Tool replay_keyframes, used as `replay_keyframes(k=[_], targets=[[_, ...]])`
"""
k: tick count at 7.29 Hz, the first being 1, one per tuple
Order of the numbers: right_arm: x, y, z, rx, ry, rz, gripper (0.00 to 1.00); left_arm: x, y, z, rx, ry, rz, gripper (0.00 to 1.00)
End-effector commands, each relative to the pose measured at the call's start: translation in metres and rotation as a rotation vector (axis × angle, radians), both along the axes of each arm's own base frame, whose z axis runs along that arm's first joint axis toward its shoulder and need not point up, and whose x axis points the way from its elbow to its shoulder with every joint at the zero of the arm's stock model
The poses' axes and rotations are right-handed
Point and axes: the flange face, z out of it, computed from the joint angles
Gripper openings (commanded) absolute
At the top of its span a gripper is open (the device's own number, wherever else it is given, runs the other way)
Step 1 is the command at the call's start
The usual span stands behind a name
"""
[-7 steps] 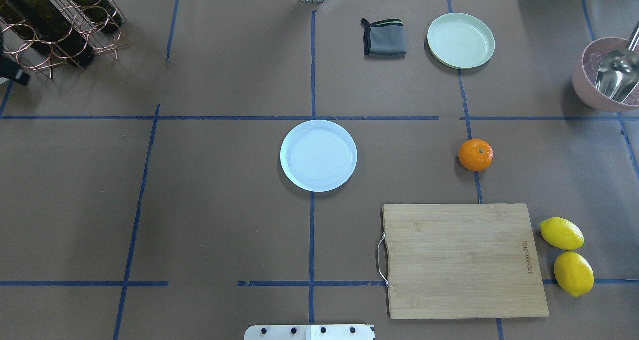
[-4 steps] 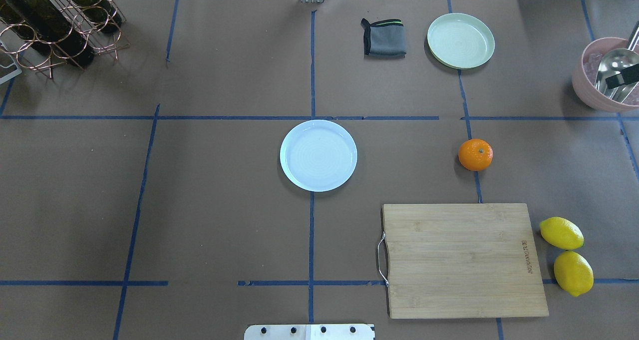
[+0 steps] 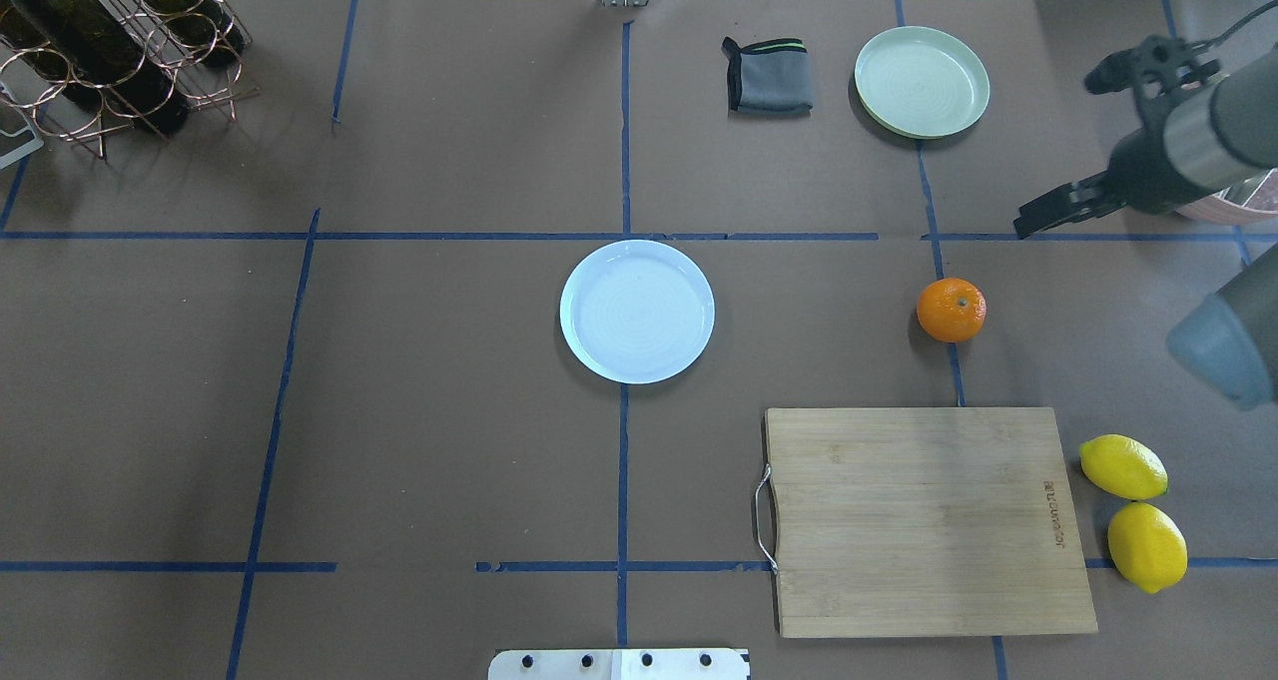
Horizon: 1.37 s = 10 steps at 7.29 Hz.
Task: Pick orange to plate
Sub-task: 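Reach the right gripper down over the orange and close on it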
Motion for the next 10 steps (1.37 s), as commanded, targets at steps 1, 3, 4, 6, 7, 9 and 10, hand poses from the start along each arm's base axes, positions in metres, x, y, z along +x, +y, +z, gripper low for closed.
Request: replay_keyframes(k=[1,3,4,6,7,9,10], targets=[[-0.072,0.022,0.001,-0.008,0.071,0.042,1.0,0.0,0.001,0.0,-0.001,0.002,0.0,1.0],[-0.098,0.036,0.004,-0.002,0.097,0.043,1.0,0.0,0.002,0.003,-0.006,0.005,0.001,1.0],[-0.107,0.04,0.009,0.004,0.115,0.037,1.0,0.0,0.003,0.002,-0.003,0.004,0.001,1.0],[-0.116,0.043,0.018,0.0,0.133,0.027,1.0,0.0,0.003,0.001,0.001,0.003,0.001,1.0],[-0.124,0.039,0.02,0.006,0.147,0.031,1.0,0.0,0.003,0.001,0.001,0.003,0.001,1.0],[-0.134,0.037,0.032,-0.007,0.168,0.022,1.0,0.0,0.002,-0.001,0.005,0.003,0.001,1.0],[-0.138,0.038,0.038,-0.002,0.188,0.026,1.0,0.0,0.003,-0.001,0.004,0.003,0.001,1.0]])
